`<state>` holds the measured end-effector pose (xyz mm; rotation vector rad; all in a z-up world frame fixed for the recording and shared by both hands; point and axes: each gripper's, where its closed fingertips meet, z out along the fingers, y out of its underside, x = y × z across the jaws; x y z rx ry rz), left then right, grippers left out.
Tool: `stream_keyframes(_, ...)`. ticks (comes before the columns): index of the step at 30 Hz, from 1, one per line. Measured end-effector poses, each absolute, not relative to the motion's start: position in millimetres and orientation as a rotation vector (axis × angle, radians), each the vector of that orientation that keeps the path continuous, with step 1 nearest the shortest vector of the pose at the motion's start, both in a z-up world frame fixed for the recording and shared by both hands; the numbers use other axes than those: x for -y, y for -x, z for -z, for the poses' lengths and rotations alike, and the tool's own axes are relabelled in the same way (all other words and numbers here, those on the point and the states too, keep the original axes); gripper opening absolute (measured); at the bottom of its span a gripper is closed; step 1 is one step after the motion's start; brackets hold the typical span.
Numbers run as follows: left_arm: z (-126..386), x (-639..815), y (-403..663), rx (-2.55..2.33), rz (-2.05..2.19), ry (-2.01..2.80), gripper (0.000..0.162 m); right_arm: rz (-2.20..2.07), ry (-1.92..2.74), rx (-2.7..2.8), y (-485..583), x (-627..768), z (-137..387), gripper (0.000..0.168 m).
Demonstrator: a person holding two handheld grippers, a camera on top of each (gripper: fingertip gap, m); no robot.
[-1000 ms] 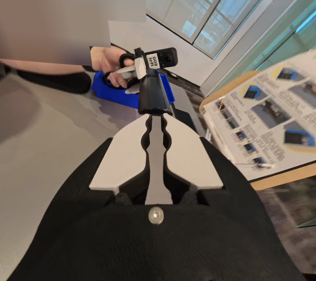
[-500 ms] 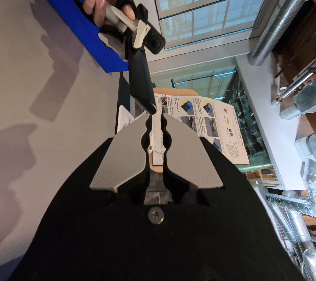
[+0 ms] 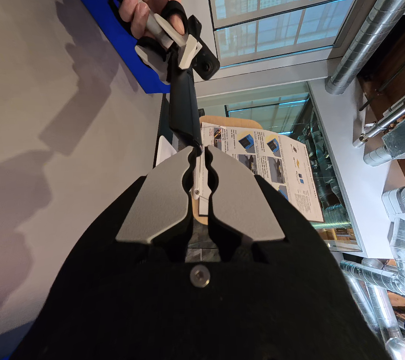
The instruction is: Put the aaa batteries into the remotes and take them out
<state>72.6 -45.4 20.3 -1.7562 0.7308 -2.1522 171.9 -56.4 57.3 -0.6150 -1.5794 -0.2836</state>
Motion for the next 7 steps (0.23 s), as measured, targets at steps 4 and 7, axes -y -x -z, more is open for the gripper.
stream_keyframes(4,-20.4,45.6,-73.0,-0.732,2.151,1.757,0.021,0.302,0.608,1.587,-170.3,57.0,-55.8,0.008)
stream_keyframes(7,-20.9,46.7,-73.3,-0.739,2.151,1.756,0.021,0.314,0.609,1.586,-170.7,55.4,-55.2,0.008)
